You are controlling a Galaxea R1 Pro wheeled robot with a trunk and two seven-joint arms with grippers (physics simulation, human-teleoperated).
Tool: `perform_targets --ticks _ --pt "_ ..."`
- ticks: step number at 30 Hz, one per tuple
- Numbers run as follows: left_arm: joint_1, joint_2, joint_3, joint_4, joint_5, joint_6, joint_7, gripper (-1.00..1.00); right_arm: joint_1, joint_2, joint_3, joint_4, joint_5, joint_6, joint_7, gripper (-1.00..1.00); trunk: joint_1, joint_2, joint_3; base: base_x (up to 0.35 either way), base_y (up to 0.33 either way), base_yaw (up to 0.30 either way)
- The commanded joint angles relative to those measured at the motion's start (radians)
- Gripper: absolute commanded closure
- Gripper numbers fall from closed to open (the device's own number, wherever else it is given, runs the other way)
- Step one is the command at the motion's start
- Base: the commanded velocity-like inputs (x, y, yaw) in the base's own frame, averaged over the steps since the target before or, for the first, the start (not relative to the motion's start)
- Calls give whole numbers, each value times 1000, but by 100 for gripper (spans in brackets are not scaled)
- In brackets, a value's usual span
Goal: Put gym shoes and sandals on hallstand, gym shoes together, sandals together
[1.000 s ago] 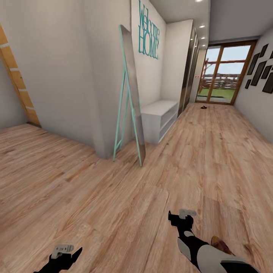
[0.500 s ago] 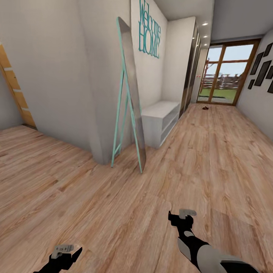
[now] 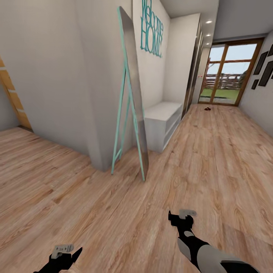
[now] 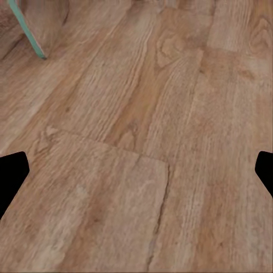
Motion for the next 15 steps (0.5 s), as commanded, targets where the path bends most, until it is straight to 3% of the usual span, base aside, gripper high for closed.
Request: perform_targets --ticks 1,4,15 --pt "-1 0 8 1 -11 -6 -4 -100 -1 0 -4 1 2 -4 -2 -100 0 0 -1 344 116 -58" --pt "-1 0 8 1 -11 -6 -4 -100 -1 0 -4 1 2 -4 -2 -100 0 0 -1 343 120 -129" --pt "-1 0 8 1 -11 -6 -4 -100 -1 -1 -4 1 2 -4 -2 -100 0 0 -1 301 108 -272"
